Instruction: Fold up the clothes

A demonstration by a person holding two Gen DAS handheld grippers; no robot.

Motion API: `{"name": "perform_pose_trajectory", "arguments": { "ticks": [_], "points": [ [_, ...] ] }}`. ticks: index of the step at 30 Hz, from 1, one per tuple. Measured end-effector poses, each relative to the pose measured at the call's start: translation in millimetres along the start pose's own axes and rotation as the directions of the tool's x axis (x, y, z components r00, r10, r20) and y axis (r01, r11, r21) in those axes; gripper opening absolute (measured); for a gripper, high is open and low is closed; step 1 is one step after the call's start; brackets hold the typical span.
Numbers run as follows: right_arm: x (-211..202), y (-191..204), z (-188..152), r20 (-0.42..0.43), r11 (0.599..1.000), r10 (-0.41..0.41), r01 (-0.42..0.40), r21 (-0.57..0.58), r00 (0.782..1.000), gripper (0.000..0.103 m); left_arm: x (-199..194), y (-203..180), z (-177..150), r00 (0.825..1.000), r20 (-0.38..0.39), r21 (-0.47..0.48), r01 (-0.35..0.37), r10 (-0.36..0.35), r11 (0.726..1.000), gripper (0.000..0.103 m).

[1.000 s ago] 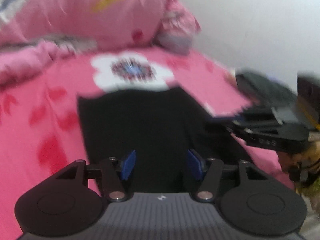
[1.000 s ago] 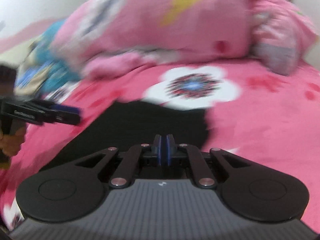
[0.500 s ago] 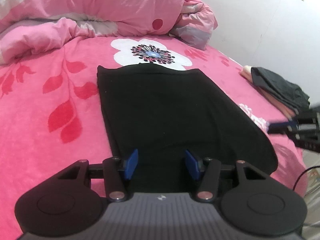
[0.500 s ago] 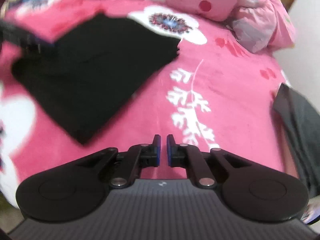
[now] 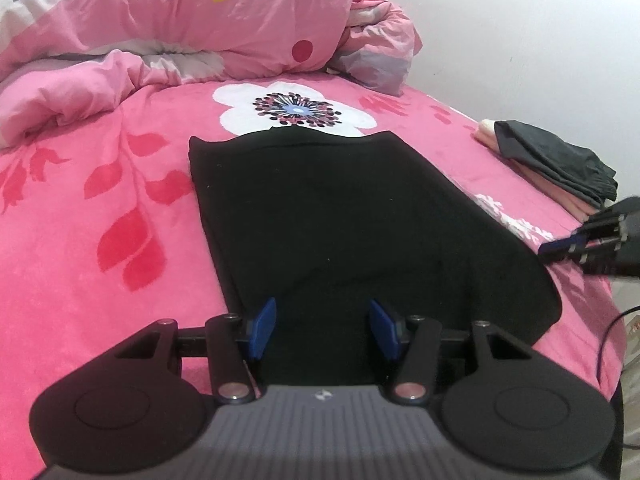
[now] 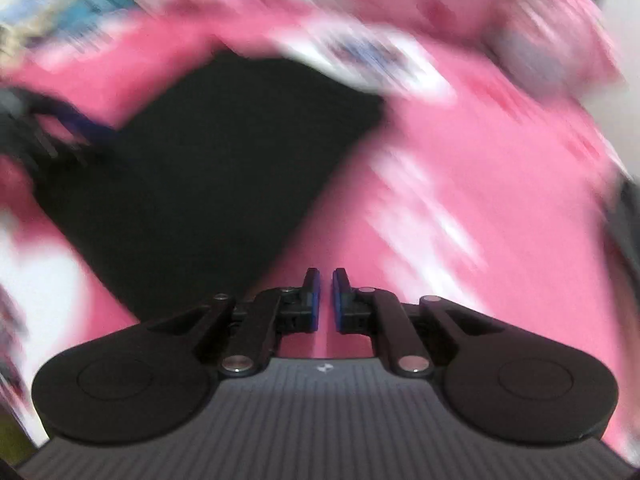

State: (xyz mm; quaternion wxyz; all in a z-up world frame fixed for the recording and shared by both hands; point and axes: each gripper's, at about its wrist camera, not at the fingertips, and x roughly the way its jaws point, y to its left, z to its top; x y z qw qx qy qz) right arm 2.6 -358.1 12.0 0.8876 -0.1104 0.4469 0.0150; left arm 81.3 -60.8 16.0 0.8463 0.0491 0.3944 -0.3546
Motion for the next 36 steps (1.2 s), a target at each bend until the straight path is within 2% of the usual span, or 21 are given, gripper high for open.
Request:
{"name": "perform_pose_trajectory", "arguments": {
  "ticks": [2, 4, 6, 9, 10, 12, 14, 15, 16, 17, 19, 21, 23, 25, 27, 30, 33, 35, 36],
  "points": [
    [-8.7, -15.4, -6.9, -0.015, 0.999, -0.027, 0.027, 0.042, 1.0, 0.005, -1.5, -1.8, 0.4, 1.0, -0.005, -0.007, -0.012, 0.012, 1.0, 0.053],
    [-16.4, -16.4, 9.7, 0.055, 0.997, -0.033, 0.029, 0.07, 0.998, 0.007, -3.7, -5.5, 1.8, 0.999, -0.014, -0.003, -0.031, 0.031, 1.0, 0.054],
    [-14.0, 0.7, 37.8, 0.152, 0.999, 0.014, -0.018, 0.03, 0.988, 0.007, -4.3, -7.5, 2.0, 0.999, -0.022, 0.008, -0.046, 0.046, 0.999, 0.054],
    [11.1, 37.2, 68.6, 0.183, 0.983, 0.183, -0.177, -0.053, 0.966, 0.005, -5.9, -5.6, -0.3, 0.999, -0.018, 0.017, -0.051, 0.052, 0.999, 0.054],
    [20.8, 45.9, 68.7, 0.151, 0.976, 0.216, -0.209, -0.065, 0.965, 0.005, -6.7, -4.5, -2.0, 0.999, -0.012, 0.021, -0.049, 0.049, 0.999, 0.054],
    [24.0, 45.3, 49.9, 0.133, 0.976, 0.212, -0.203, -0.076, 0.968, 0.005, -8.7, -3.1, -5.1, 0.999, -0.003, 0.031, -0.044, 0.044, 0.999, 0.054],
    [6.9, 15.5, 23.6, 0.118, 0.981, 0.194, -0.195, -0.007, 0.974, 0.005, -14.6, -3.5, -5.7, 0.999, 0.003, 0.042, -0.052, 0.052, 0.998, 0.055],
    [0.8, 0.0, 12.7, 0.082, 0.986, 0.157, -0.161, 0.043, 0.984, 0.006, -19.9, -4.4, -6.6, 0.998, 0.009, 0.047, -0.07, 0.069, 0.996, 0.059],
    [-3.8, -8.1, 1.5, 0.034, 0.998, 0.058, -0.059, 0.035, 0.998, 0.007, -25.3, -5.3, -7.7, 0.996, 0.015, 0.052, -0.085, 0.085, 0.995, 0.059],
    [-8.4, -15.9, -9.6, -0.013, 0.999, -0.045, 0.045, 0.02, 0.999, 0.011, -31.9, -5.8, -10.0, 0.996, 0.017, 0.051, -0.09, 0.089, 0.995, 0.059],
    [-16.5, -14.4, -8.9, -0.003, 0.998, -0.062, 0.062, 0.016, 0.998, 0.011, -44.9, -6.7, -15.9, 0.996, 0.017, 0.039, -0.092, 0.092, 0.995, 0.059],
    [-31.0, 5.1, 4.9, 0.102, 1.0, 0.016, -0.015, -0.012, 0.995, 0.011, -54.0, -7.2, -22.7, 0.996, 0.007, 0.02, -0.094, 0.094, 0.995, 0.06],
    [-27.8, 46.6, 27.8, 0.197, 0.987, 0.106, -0.079, -0.139, 0.975, 0.011, -51.3, -7.2, -29.8, 0.993, -0.029, -0.006, -0.117, 0.116, 0.993, 0.06],
    [-19.6, 90.5, 41.0, 0.219, 0.954, 0.214, -0.156, -0.254, 0.952, 0.009, -45.0, -5.7, -35.3, 0.992, -0.048, -0.027, -0.121, 0.12, 0.992, 0.061],
    [-5.3, 116.2, 43.4, 0.19, 0.936, 0.258, -0.196, -0.294, 0.947, 0.009, -43.4, -2.2, -38.6, 0.993, -0.038, -0.047, -0.113, 0.111, 0.993, 0.063],
    [-1.0, 117.1, 17.1, 0.138, 0.938, 0.241, -0.194, -0.287, 0.961, 0.008, -44.5, 3.2, -40.0, 0.995, -0.031, -0.048, -0.092, 0.09, 0.995, 0.064],
    [-27.9, 79.0, -21.4, 0.072, 0.965, 0.219, -0.205, -0.165, 0.973, 0.006, -45.6, 4.9, -40.8, 0.996, -0.032, -0.033, -0.084, 0.083, 0.996, 0.064],
    [-33.5, 64.8, -34.0, 0.046, 0.984, 0.14, -0.134, -0.115, 0.989, 0.006, -47.1, 4.6, -41.5, 0.996, -0.034, -0.038, -0.089, 0.087, 0.995, 0.064],
    [-40.1, 61.1, -33.7, 0.045, 0.988, 0.126, -0.121, -0.091, 0.991, 0.007, -48.0, 3.8, -41.8, 0.995, -0.037, -0.045, -0.092, 0.091, 0.995, 0.064]
  ]
}}
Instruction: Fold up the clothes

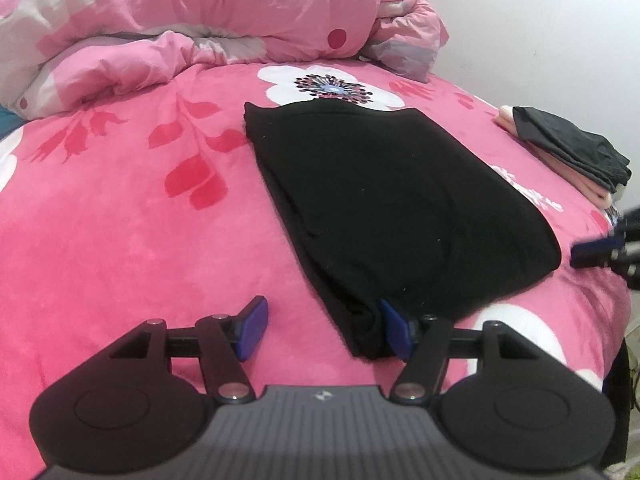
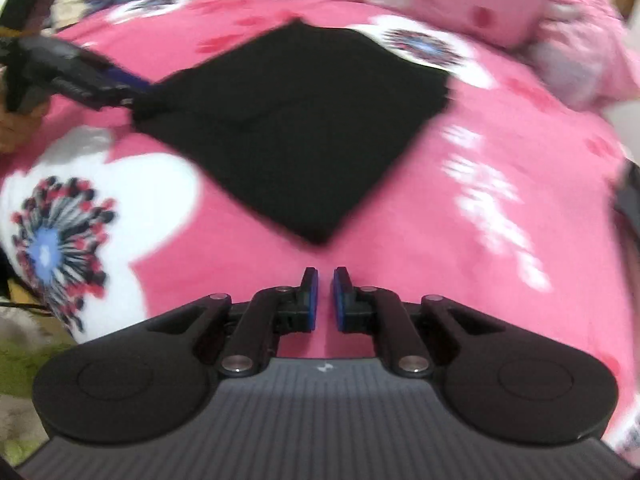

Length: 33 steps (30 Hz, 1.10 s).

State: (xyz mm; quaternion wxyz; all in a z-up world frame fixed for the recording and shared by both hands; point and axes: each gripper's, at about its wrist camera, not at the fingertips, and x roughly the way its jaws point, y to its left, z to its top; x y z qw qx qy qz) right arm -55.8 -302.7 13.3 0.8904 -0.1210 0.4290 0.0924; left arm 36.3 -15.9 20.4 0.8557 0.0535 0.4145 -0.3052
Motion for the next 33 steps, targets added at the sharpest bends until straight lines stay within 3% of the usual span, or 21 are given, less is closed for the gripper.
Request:
{"name": "perform_pose_trajectory", "arguments": {
  "ticks": [3, 6, 8, 10, 12, 16, 18, 21, 23, 24, 26, 28, 30, 33],
  "points": [
    [-11.8, 13.9, 16.7, 0.105, 1.0, 0.029, -0.028, -0.006, 0.994, 0.008, -3.8, -2.6, -1.1, 1.0, -0.007, -0.01, -0.02, 0.02, 1.0, 0.064],
    [2.7, 47.1, 40.8, 0.199, 0.993, 0.115, -0.104, -0.063, 0.973, 0.008, -9.7, -1.9, -4.7, 0.999, -0.009, -0.011, -0.041, 0.041, 0.999, 0.065],
    [27.0, 57.8, 49.6, 0.18, 0.987, 0.153, -0.141, -0.076, 0.972, 0.008, -15.5, 1.9, -8.1, 0.999, -0.004, -0.016, -0.054, 0.054, 0.998, 0.066],
    [36.3, 55.1, 38.2, 0.145, 0.99, 0.134, -0.125, -0.07, 0.98, 0.008, -23.9, 5.9, -11.8, 0.997, 0.011, -0.026, -0.075, 0.076, 0.997, 0.063],
    [21.0, 40.5, 12.4, 0.137, 0.987, 0.153, -0.158, 0.024, 0.979, 0.008, -34.2, 6.5, -12.3, 0.996, 0.042, -0.036, -0.08, 0.081, 0.996, 0.063],
    [-19.5, 12.3, -18.9, 0.107, 0.975, 0.108, -0.126, 0.185, 0.988, 0.008, -44.2, -7.4, 5.4, 0.991, 0.134, -0.049, 0.019, -0.012, 0.999, 0.063],
    [-31.1, 10.6, -9.9, 0.161, 0.976, 0.056, -0.088, 0.199, 0.985, 0.01, -37.2, -21.3, 17.3, 0.987, 0.151, -0.039, 0.062, -0.055, 0.997, 0.063],
    [-13.5, 13.3, 17.3, 0.25, 0.976, 0.045, -0.096, 0.195, 0.967, 0.01, -9.5, -44.9, 27.6, 0.984, 0.145, -0.003, 0.106, -0.105, 0.994, 0.063],
    [8.4, 22.2, 33.2, 0.27, 0.979, 0.049, -0.099, 0.176, 0.962, 0.01, 14.7, -49.7, 24.6, 0.994, 0.1, 0.01, 0.036, -0.037, 0.999, 0.062],
    [19.3, 25.1, 34.1, 0.251, 0.982, 0.046, -0.091, 0.167, 0.967, 0.01, 22.7, -43.9, 20.2, 0.997, 0.073, -0.002, -0.006, 0.006, 1.0, 0.056],
    [35.4, 29.9, 30.0, 0.216, 0.986, 0.036, -0.07, 0.15, 0.976, 0.01, 15.8, -19.2, 8.5, 0.995, 0.095, -0.061, -0.002, 0.008, 0.998, 0.055],
    [27.1, 27.2, 14.0, 0.224, 0.988, 0.038, -0.07, 0.136, 0.974, 0.009, 3.1, 7.5, 0.0, 0.995, 0.081, -0.135, -0.049, 0.061, 0.99, 0.068],
    [11.4, 16.1, -5.1, 0.215, 0.985, 0.03, -0.066, 0.162, 0.976, 0.009, -12.3, 33.4, -6.7, 0.993, 0.078, -0.201, -0.076, 0.094, 0.977, 0.061],
    [-7.3, -1.5, -17.8, 0.186, 0.976, 0.015, -0.055, 0.213, 0.983, 0.01, -41.7, 39.5, -1.8, 0.979, 0.142, -0.208, -0.116, 0.147, 0.971, 0.062]
  ]
}}
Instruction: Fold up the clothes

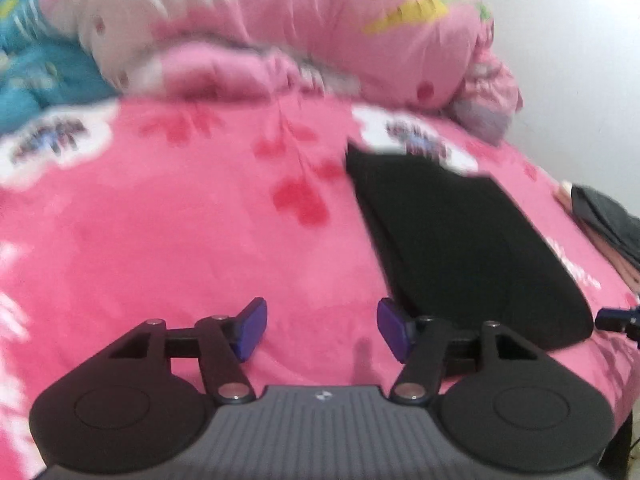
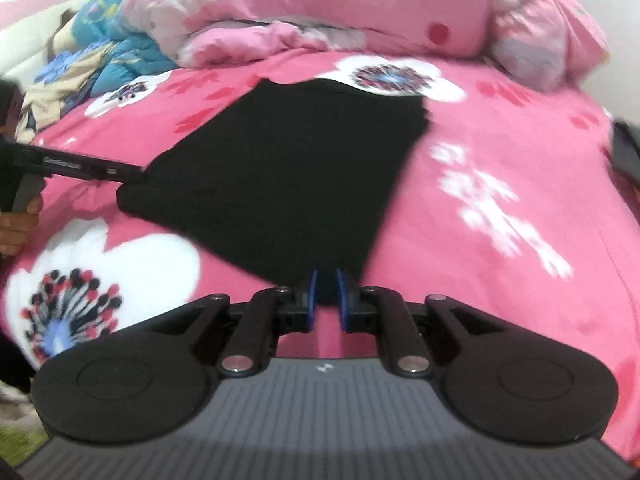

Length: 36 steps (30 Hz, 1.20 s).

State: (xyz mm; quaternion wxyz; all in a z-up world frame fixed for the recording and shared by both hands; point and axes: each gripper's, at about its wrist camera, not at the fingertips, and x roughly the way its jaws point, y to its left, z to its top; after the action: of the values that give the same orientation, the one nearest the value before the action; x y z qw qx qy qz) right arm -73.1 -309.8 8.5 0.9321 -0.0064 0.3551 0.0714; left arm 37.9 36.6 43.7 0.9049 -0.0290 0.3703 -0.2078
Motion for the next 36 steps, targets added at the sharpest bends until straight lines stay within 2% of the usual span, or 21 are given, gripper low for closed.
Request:
{"name": "perform_pose_trajectory", "arguments": {
  "ticks": [2, 4, 7, 8, 10, 11, 12, 13, 14, 15, 16, 17, 19, 22, 24, 26, 28, 30, 31, 33, 36],
  "points": [
    [-6.6, -3.6, 8.6, 0.017, 1.0, -0.029, 0.029, -0.001, 0.999, 0.01, -10.4, -12.3, 10.1, 0.997, 0.049, 0.008, 0.056, -0.056, 0.998, 0.065],
    [-6.9, 2.3, 24.2, 0.078, 1.0, 0.003, -0.003, -0.003, 0.997, 0.01, -7.2, -35.9, 16.1, 0.986, 0.057, 0.045, 0.154, -0.157, 0.987, 0.066],
    [19.9, 22.3, 43.2, 0.123, 0.998, 0.051, -0.047, -0.035, 0.991, 0.01, 18.7, -85.3, 13.2, 0.963, -0.001, 0.154, 0.265, -0.268, 0.952, 0.066],
    [33.2, 30.4, 47.7, 0.124, 0.997, 0.057, -0.051, -0.05, 0.991, 0.01, 31.8, -100.0, 8.9, 0.957, -0.027, 0.187, 0.29, -0.29, 0.939, 0.066],
    [60.0, 37.1, 47.2, 0.09, 0.998, 0.047, -0.042, -0.05, 0.995, 0.01, 57.5, -113.6, 0.4, 0.951, -0.089, 0.2, 0.309, -0.296, 0.93, 0.061],
    [67.5, 35.9, 43.5, 0.071, 0.999, 0.034, -0.031, -0.041, 0.997, 0.009, 67.2, -114.4, -2.9, 0.957, -0.104, 0.207, 0.285, -0.269, 0.936, 0.057],
    [69.5, 32.8, 37.6, 0.065, 0.999, 0.032, -0.03, -0.032, 0.997, 0.009, 72.3, -109.9, -4.1, 0.965, -0.095, 0.212, 0.258, -0.243, 0.943, 0.046],
    [65.1, 28.5, 30.4, 0.069, 0.999, 0.038, -0.036, -0.023, 0.997, 0.008, 72.3, -98.1, -1.7, 0.966, -0.083, 0.185, 0.255, -0.243, 0.949, 0.043],
    [56.3, 23.4, 22.4, 0.066, 0.999, 0.036, -0.035, -0.017, 0.997, 0.008, 70.0, -84.4, 2.1, 0.968, -0.078, 0.139, 0.249, -0.24, 0.958, 0.043],
    [47.4, 19.1, 15.3, 0.06, 1.0, 0.023, -0.022, -0.016, 0.998, 0.008, 65.6, -70.2, 6.8, 0.978, -0.063, 0.113, 0.206, -0.2, 0.972, 0.045],
    [38.7, 14.8, 10.0, 0.051, 1.0, 0.008, -0.007, -0.021, 0.999, 0.008, 61.1, -56.5, 11.5, 0.986, -0.049, 0.089, 0.163, -0.159, 0.983, 0.051],
    [29.9, 10.4, 4.8, 0.042, 1.0, -0.007, 0.008, -0.026, 0.999, 0.008, 56.1, -47.3, 16.3, 0.992, -0.034, 0.076, 0.124, -0.122, 0.989, 0.056],
    [16.1, 2.9, 4.1, 0.031, 1.0, -0.019, 0.019, -0.019, 0.999, 0.008, 45.9, -29.3, 25.8, 0.999, -0.006, 0.046, 0.054, -0.054, 0.997, 0.058],
    [10.7, 1.0, 24.3, 0.086, 1.0, 0.007, -0.005, -0.021, 0.996, 0.01, 37.7, -26.8, 36.2, 0.992, 0.025, -0.013, 0.122, -0.122, 0.992, 0.059],
    [23.5, 9.3, 41.6, 0.125, 0.998, 0.066, -0.064, -0.026, 0.99, 0.01, 40.1, -42.4, 33.9, 0.986, 0.024, 0.029, 0.164, -0.165, 0.986, 0.06],
    [48.7, 28.0, 55.1, 0.129, 0.993, 0.104, -0.096, -0.066, 0.986, 0.01, 53.7, -63.2, 27.6, 0.986, -0.011, 0.092, 0.17, -0.169, 0.981, 0.061],
    [77.1, 46.9, 65.0, 0.112, 0.986, 0.141, -0.128, -0.108, 0.984, 0.01, 64.6, -70.7, 20.7, 0.991, -0.043, 0.122, 0.128, -0.123, 0.984, 0.061],
    [93.2, 56.1, 58.7, 0.072, 0.987, 0.111, -0.101, -0.123, 0.991, 0.01, 74.0, -64.3, 14.2, 0.993, -0.075, 0.1, 0.096, -0.089, 0.99, 0.061],
    [95.0, 58.6, 53.2, 0.065, 0.988, 0.1, -0.091, -0.125, 0.993, 0.01, 75.7, -52.8, 11.9, 0.991, -0.077, 0.065, 0.117, -0.112, 0.991, 0.061],
    [77.9, 65.7, 36.1, 0.053, 0.98, 0.154, -0.146, -0.134, 0.987, 0.01, 69.9, -33.2, 11.2, 0.989, -0.066, 0.004, 0.135, -0.135, 0.991, 0.06],
    [52.2, 81.2, 16.1, 0.03, 0.96, 0.195, -0.184, -0.21, 0.98, 0.01, 57.2, -21.2, 15.5, 0.995, -0.044, -0.005, 0.092, -0.092, 0.996, 0.061]
  ]
}}
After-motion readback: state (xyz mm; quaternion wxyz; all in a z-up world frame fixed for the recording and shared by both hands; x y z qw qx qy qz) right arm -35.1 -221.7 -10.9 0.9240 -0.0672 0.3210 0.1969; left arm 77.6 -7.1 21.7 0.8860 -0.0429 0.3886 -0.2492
